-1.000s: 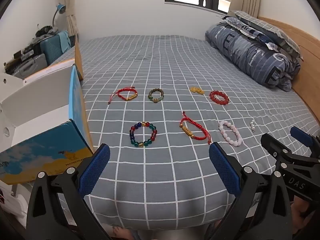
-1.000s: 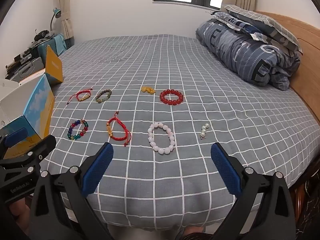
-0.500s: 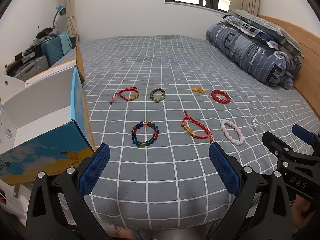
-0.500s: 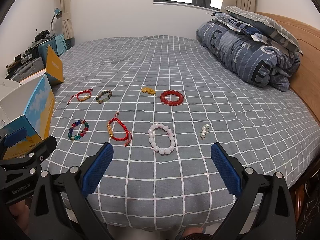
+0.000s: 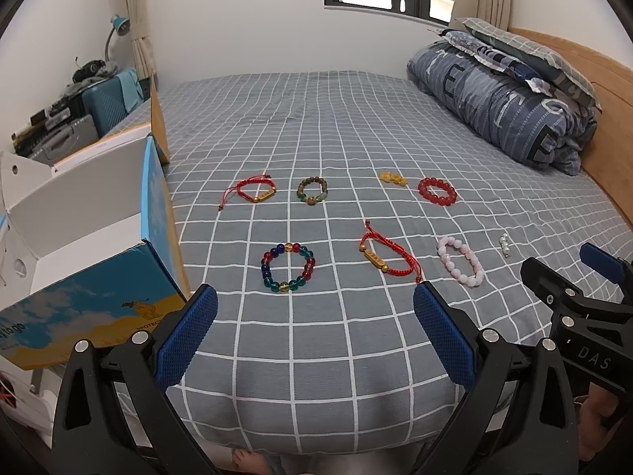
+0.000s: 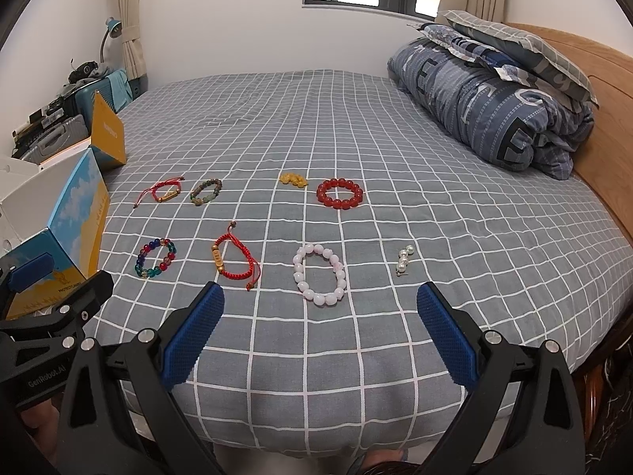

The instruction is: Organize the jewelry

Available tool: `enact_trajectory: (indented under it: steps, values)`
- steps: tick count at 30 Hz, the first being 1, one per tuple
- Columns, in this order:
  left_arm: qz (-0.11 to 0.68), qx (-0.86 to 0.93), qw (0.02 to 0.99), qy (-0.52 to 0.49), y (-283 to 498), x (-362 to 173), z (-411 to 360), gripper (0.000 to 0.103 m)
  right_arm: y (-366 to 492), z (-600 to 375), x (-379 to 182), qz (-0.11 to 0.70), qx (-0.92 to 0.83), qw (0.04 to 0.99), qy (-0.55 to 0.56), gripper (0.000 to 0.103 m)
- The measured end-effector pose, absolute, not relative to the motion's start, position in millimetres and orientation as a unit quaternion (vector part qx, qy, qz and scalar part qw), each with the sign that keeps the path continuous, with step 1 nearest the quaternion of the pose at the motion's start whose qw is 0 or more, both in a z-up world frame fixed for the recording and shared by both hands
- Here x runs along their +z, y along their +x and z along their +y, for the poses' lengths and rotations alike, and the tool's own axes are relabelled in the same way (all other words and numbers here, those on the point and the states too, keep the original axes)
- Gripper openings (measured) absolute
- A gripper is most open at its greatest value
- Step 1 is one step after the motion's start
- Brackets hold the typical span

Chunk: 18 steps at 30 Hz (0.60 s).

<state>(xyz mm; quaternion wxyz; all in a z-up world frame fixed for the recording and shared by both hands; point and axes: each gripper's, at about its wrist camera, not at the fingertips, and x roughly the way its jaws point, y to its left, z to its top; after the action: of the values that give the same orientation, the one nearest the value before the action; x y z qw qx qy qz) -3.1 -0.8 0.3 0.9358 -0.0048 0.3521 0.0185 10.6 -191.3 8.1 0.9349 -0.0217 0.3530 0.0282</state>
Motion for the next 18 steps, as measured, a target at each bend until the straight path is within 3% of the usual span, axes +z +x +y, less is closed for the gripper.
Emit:
enact_trajectory:
  steps: [18]
  values:
    - [0.352, 0.017, 0.936, -0.003, -3.6, 1.1, -2.1, 0.097, 10.8, -191.2, 7.5, 0.353, 0.029, 0.935, -0.02, 0.094]
